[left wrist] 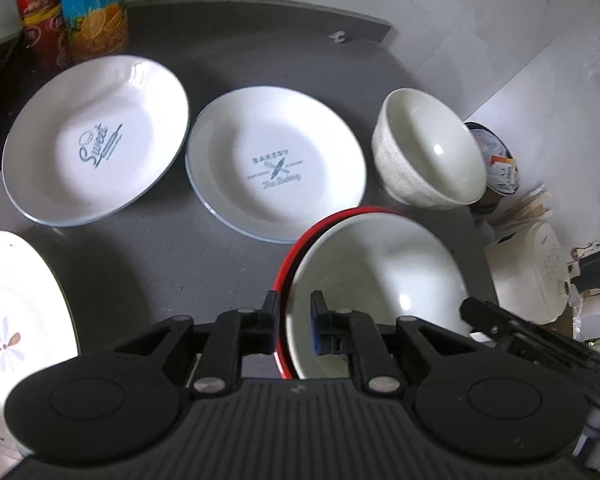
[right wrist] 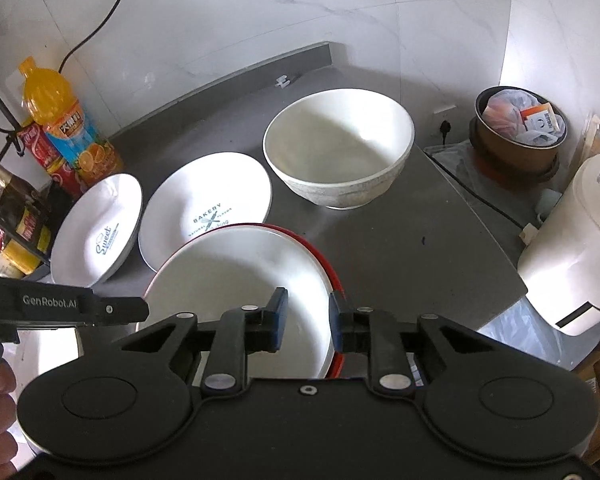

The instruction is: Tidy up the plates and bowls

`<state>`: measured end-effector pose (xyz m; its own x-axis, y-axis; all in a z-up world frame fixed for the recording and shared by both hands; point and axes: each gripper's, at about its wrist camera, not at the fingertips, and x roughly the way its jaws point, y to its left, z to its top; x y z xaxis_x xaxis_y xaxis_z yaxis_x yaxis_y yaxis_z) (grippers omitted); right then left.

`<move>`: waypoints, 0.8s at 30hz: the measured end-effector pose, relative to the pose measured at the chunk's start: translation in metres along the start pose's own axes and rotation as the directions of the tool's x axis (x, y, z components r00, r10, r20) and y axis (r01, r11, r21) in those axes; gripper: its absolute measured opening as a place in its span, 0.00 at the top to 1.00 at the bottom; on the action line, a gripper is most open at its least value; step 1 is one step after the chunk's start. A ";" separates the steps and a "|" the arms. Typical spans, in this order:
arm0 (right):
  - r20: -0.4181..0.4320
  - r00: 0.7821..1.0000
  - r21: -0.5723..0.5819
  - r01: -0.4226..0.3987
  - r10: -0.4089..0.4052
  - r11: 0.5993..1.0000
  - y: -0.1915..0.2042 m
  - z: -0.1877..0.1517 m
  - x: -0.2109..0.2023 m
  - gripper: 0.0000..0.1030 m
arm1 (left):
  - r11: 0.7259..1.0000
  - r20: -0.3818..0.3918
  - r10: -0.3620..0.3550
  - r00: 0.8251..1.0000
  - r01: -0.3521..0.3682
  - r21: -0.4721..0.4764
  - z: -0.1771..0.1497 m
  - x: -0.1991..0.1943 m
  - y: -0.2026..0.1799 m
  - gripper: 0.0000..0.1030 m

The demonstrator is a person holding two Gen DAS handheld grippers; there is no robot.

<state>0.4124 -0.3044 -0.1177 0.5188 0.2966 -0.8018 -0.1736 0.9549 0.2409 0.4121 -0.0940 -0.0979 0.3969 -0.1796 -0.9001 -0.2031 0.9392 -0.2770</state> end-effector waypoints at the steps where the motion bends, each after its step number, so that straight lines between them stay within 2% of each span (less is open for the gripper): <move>1: 0.002 1.000 0.003 -0.002 0.002 1.000 0.000 0.000 -0.001 0.78 | 1.000 0.001 -0.001 1.000 0.001 0.005 0.001 -0.001 -0.002 0.88; 3: 0.001 1.000 0.017 -0.009 0.009 1.000 -0.002 0.000 -0.003 0.78 | 1.000 0.003 0.001 1.000 -0.001 0.016 0.003 -0.004 -0.005 0.86; 6: -0.003 1.000 0.042 -0.025 0.026 0.999 -0.005 0.001 -0.005 0.77 | 0.999 0.007 0.008 1.000 -0.009 0.035 0.005 -0.008 -0.012 0.76; 8: -0.007 0.999 0.052 -0.033 0.033 0.998 -0.006 0.001 -0.005 0.77 | 0.999 0.011 0.020 1.000 -0.021 0.046 0.007 -0.010 -0.014 0.60; 11: -0.011 0.999 0.061 -0.033 0.033 0.998 -0.010 0.001 -0.005 0.77 | 0.998 0.027 0.029 0.999 -0.031 0.060 0.008 -0.015 -0.019 0.47; 19: 0.002 0.999 0.110 -0.044 0.045 0.993 -0.022 0.003 -0.012 0.77 | 0.997 0.058 0.020 0.998 -0.024 0.068 0.013 -0.026 -0.027 0.33; 24: -0.006 0.999 0.138 -0.047 0.048 0.989 -0.031 0.005 -0.010 0.77 | 0.997 0.057 0.017 0.998 -0.021 0.080 0.019 -0.022 -0.037 0.31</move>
<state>0.4167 -0.3370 -0.1147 0.5048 0.3420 -0.7926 -0.0803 0.9328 0.3514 0.4280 -0.1187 -0.0613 0.4436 -0.1468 -0.8841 -0.1394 0.9632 -0.2299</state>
